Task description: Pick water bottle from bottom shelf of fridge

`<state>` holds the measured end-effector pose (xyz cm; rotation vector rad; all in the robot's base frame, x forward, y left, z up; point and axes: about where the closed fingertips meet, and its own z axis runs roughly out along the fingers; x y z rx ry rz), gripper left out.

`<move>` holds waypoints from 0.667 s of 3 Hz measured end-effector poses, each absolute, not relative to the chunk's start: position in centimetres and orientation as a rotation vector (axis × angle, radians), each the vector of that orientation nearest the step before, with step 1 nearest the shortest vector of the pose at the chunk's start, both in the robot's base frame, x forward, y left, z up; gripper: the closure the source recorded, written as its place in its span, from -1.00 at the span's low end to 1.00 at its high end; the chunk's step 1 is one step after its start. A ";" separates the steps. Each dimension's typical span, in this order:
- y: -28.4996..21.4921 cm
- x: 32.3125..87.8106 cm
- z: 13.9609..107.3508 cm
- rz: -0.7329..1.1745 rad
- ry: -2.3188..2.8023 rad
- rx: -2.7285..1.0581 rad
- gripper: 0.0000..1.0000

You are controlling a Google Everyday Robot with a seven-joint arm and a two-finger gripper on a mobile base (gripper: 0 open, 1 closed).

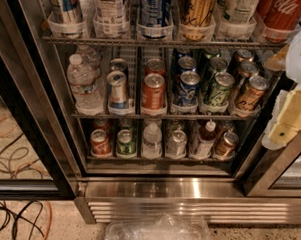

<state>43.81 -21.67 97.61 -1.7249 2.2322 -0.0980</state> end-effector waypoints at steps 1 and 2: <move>-21.7 43.8 97.6 -0.098 2.232 -1.725 -1.00; -20.9 43.9 97.2 -0.080 2.214 -1.693 -1.00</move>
Offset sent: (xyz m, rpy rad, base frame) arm 0.0016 0.0169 -0.0136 0.0809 -0.0299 -0.0188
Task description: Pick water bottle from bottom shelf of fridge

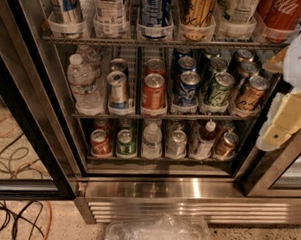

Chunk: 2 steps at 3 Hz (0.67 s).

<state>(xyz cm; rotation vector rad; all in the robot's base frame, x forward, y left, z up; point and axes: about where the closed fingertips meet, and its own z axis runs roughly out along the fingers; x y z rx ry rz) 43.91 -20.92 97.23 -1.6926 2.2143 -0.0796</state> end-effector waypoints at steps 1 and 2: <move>-18.3 44.0 95.6 -0.033 2.175 -1.637 -1.00; -14.4 44.8 93.6 -0.039 2.064 -1.708 -1.00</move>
Offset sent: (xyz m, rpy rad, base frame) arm 0.0209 0.1177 -0.0684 0.0753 -0.1273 0.2249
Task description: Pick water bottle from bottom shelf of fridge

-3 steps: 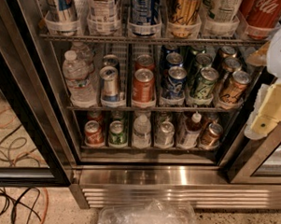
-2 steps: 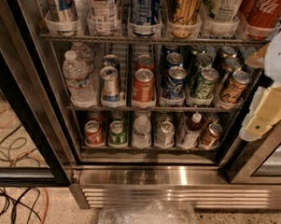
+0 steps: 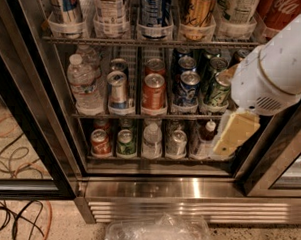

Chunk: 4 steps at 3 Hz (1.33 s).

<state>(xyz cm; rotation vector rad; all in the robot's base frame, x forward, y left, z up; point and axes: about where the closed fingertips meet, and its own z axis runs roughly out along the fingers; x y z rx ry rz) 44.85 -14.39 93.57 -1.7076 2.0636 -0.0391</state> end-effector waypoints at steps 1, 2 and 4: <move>-9.9 45.9 91.6 -0.009 1.926 -1.833 -1.00; -7.8 46.9 89.1 0.105 1.901 -1.782 -1.00; -7.1 46.7 89.2 0.195 1.876 -1.698 -1.00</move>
Offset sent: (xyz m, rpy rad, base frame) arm 0.0338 0.0941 -0.0740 0.2711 0.0207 0.1296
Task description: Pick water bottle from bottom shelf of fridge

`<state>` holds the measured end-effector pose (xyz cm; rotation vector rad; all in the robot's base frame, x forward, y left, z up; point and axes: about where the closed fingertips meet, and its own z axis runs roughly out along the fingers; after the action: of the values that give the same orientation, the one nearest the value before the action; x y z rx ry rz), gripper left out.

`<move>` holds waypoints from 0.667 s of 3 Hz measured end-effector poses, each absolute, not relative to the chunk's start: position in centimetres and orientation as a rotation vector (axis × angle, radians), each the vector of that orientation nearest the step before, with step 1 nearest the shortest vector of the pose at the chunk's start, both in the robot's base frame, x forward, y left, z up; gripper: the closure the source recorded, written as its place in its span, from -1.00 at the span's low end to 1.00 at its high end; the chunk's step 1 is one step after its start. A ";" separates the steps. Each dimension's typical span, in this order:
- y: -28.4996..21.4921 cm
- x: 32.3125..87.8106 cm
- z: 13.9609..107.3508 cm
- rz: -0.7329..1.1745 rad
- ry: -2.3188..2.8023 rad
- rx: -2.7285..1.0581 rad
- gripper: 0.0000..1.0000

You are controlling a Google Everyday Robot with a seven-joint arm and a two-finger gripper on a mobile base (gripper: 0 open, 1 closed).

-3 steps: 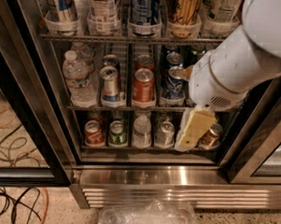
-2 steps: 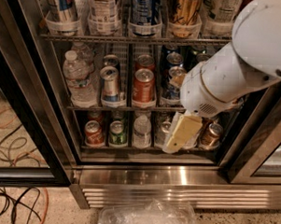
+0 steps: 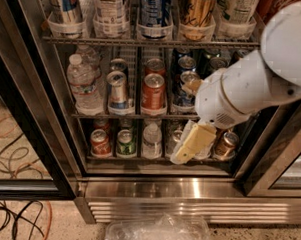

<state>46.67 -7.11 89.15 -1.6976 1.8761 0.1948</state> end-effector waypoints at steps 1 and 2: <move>-5.4 44.8 86.6 0.346 1.872 -1.528 -1.00; -2.6 44.0 82.8 0.478 1.800 -1.382 -1.00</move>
Offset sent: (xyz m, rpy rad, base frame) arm 0.0533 0.1157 -0.0037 0.9890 -0.2719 -0.3517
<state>43.98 -2.63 82.78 -1.3821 1.7996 0.4776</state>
